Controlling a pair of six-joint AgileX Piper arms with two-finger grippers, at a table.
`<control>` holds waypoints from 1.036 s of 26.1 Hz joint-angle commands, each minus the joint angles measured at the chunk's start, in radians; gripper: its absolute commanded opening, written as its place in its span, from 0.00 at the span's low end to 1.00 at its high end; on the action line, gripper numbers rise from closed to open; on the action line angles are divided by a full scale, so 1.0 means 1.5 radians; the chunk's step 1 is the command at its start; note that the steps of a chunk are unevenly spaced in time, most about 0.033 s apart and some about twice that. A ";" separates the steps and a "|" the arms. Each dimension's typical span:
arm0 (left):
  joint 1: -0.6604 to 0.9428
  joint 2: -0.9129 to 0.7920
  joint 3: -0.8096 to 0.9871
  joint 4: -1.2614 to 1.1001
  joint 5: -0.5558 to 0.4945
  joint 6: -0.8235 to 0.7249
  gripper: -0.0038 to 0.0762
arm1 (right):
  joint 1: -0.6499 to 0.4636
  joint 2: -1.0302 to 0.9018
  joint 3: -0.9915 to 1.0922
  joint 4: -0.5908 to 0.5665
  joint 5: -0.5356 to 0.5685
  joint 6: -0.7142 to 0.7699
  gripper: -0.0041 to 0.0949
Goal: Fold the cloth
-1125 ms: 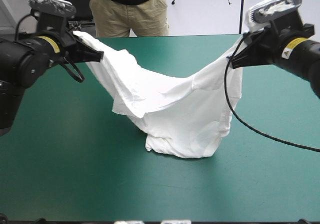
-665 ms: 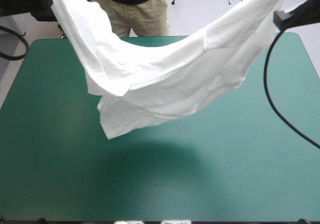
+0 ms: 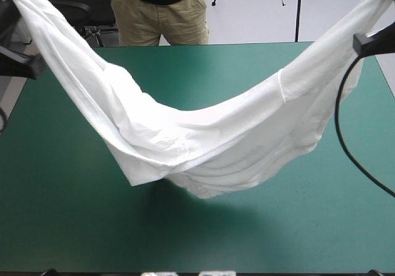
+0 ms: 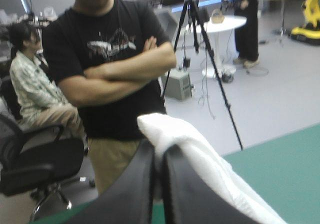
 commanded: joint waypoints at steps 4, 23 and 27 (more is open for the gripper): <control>0.000 0.104 0.201 0.099 -0.059 -0.097 0.03 | 0.000 0.052 0.182 -0.024 -0.027 0.086 0.02; 0.175 0.466 0.208 -0.137 -0.146 -0.138 0.03 | -0.177 0.417 0.239 0.204 -0.099 0.078 0.02; 0.193 0.503 0.208 -0.146 -0.147 -0.138 0.03 | -0.186 0.462 0.238 0.204 -0.135 0.078 0.02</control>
